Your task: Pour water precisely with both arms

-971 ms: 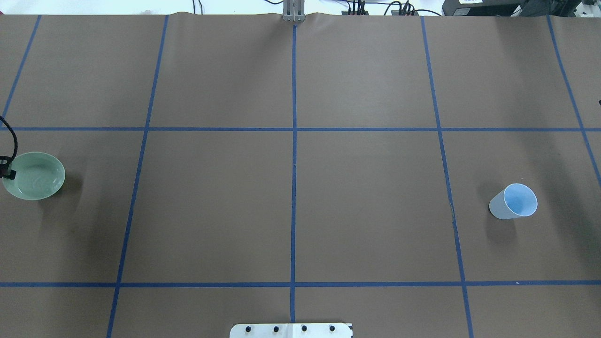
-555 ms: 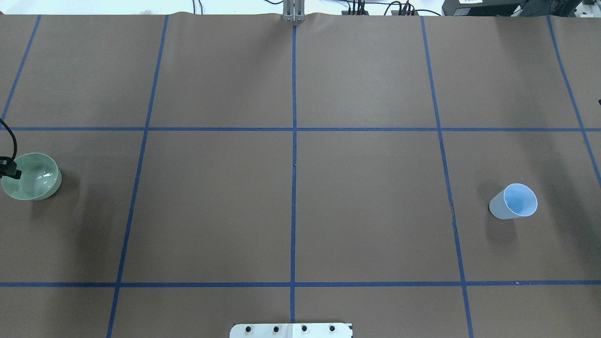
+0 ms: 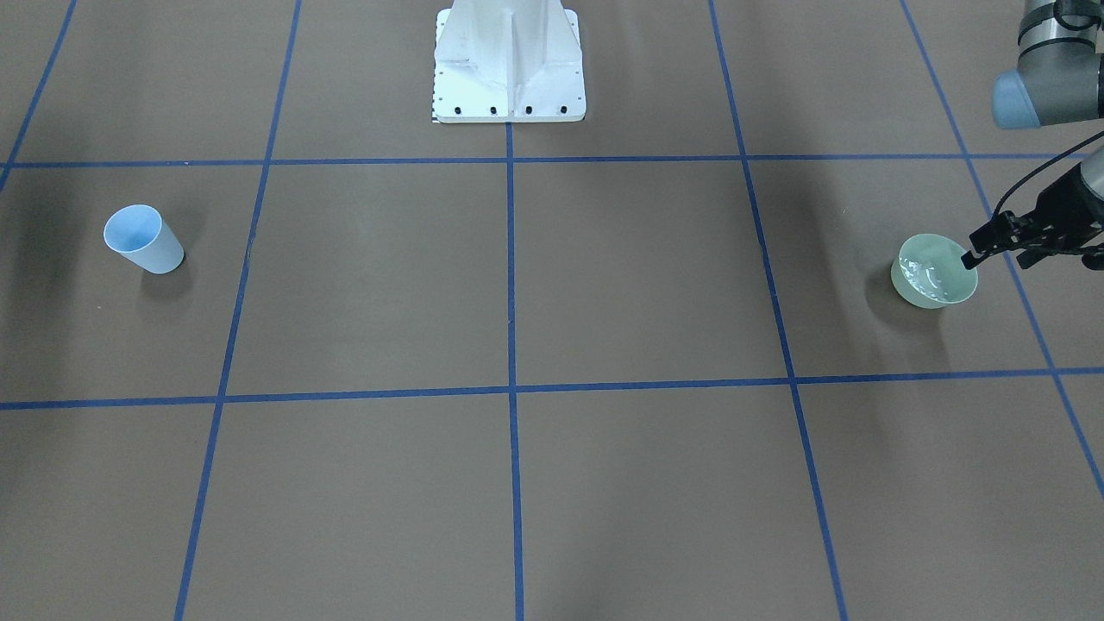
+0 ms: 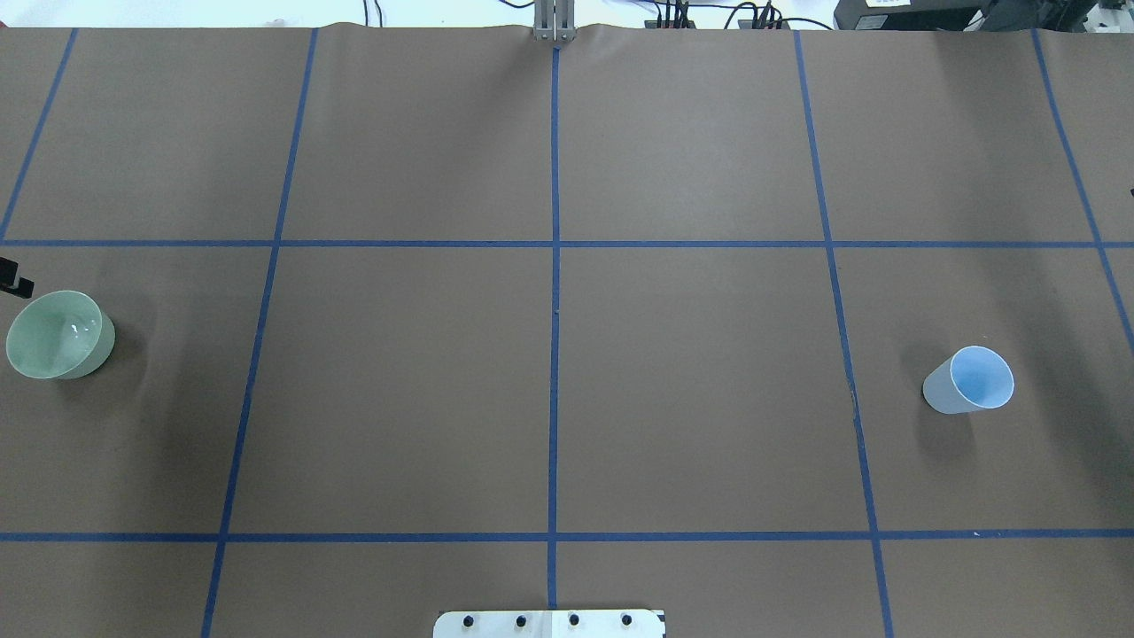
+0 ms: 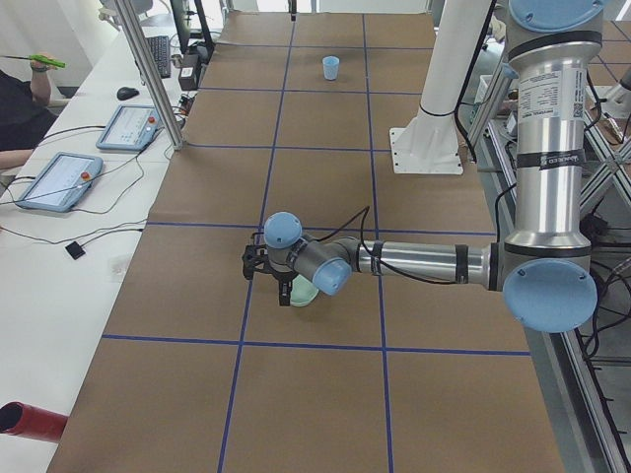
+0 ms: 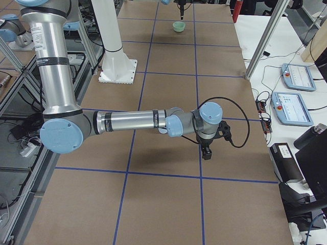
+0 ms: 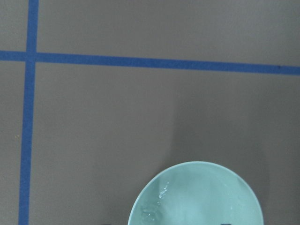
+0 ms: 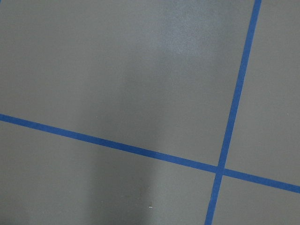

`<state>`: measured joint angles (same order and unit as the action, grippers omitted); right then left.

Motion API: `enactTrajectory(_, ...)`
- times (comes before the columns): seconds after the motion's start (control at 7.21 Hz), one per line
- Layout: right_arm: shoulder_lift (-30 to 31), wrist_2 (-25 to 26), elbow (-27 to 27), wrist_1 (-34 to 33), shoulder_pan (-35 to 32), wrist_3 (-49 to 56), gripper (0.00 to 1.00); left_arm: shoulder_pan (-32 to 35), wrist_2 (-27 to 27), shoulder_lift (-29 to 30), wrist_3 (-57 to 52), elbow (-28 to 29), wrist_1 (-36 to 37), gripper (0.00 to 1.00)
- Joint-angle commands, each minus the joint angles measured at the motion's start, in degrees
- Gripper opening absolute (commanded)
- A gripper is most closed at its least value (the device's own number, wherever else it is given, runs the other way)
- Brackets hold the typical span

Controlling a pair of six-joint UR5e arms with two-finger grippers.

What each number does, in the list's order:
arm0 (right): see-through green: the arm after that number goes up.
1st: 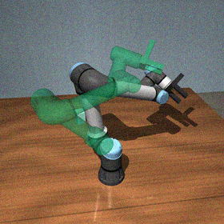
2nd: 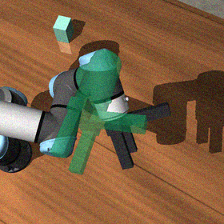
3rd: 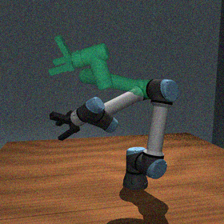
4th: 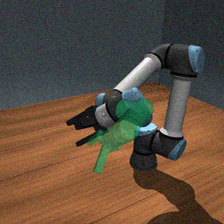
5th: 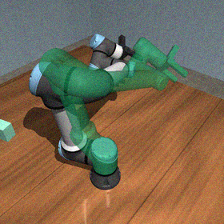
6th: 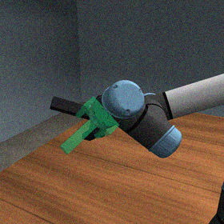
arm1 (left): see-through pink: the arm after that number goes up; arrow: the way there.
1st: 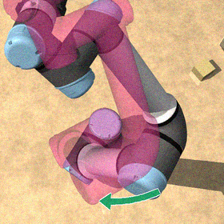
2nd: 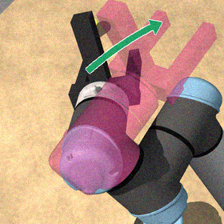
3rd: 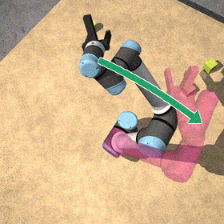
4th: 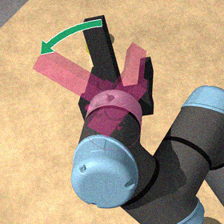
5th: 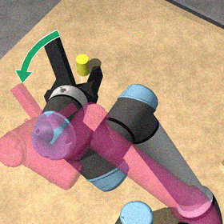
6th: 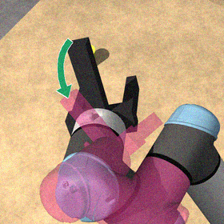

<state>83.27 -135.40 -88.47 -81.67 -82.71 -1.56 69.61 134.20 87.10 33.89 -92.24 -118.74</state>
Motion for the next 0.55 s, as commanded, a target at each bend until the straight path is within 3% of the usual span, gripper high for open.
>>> enactTrajectory(0.0, 1.10, 0.32, -0.22, 1.15, 0.00, 0.42, 0.99, 7.33, -2.79, 5.67, -19.20, -1.71, 18.87, 1.00)
enactTrajectory(0.28, 1.89, -0.12, 0.05, 1.16, -2.09, 0.25, 0.99, 16.65, -3.86, 14.02, -36.20, 0.12, 35.78, 1.00)
enactTrajectory(0.42, 1.63, -0.30, -0.13, 0.73, -3.59, 0.25, 0.99, 20.00, -3.42, 15.54, -40.79, 1.43, 38.30, 1.00)
